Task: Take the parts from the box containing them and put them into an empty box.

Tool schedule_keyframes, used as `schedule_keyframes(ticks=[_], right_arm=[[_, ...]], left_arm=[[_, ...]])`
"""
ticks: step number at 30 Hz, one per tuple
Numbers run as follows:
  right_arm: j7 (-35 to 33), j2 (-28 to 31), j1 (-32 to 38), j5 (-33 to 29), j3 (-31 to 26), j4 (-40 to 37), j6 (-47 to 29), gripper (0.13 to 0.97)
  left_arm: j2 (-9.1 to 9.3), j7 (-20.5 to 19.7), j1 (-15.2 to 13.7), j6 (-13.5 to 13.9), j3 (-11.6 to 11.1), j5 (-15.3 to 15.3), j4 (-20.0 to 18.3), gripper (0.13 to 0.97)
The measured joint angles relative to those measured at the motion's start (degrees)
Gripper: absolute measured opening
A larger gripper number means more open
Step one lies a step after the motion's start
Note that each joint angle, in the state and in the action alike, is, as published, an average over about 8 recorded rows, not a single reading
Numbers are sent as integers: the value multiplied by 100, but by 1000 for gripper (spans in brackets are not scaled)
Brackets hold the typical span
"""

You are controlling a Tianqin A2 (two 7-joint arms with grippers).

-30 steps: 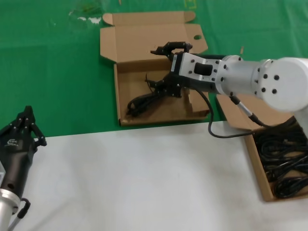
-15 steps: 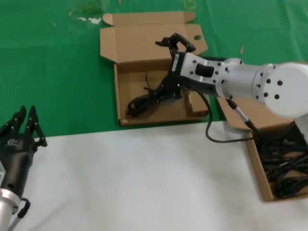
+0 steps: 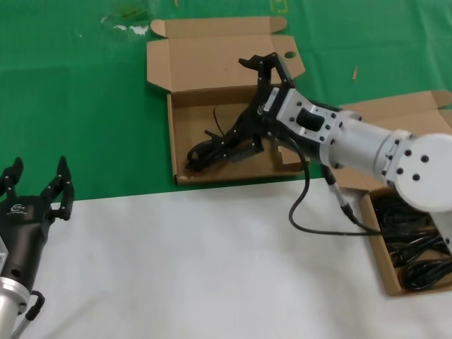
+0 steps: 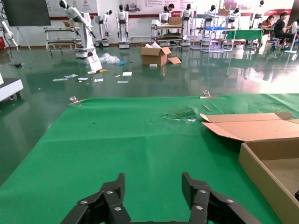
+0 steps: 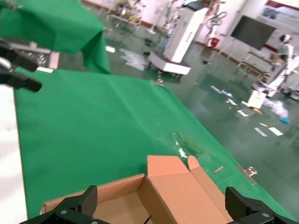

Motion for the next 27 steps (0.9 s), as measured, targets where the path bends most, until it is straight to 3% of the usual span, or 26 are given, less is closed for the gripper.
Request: schedule_keyframes(ticks=[2,7,19,27], right_arm=[[-34,-11,-126,118,69,44,123,899],[-119,-38,-449,416,240,155,432,949],[-321,-102,-1224,1130,652,421,1172,966],[-456,-146,-1744,1605,928,598,1667,966]], left_arm=[[0,0,0,0,0,0,0,354],[0,0,0,0,0,0,0,480],[0,0,0,0,0,-1,0,756],[0,1,0,0,0,-1,0,873]])
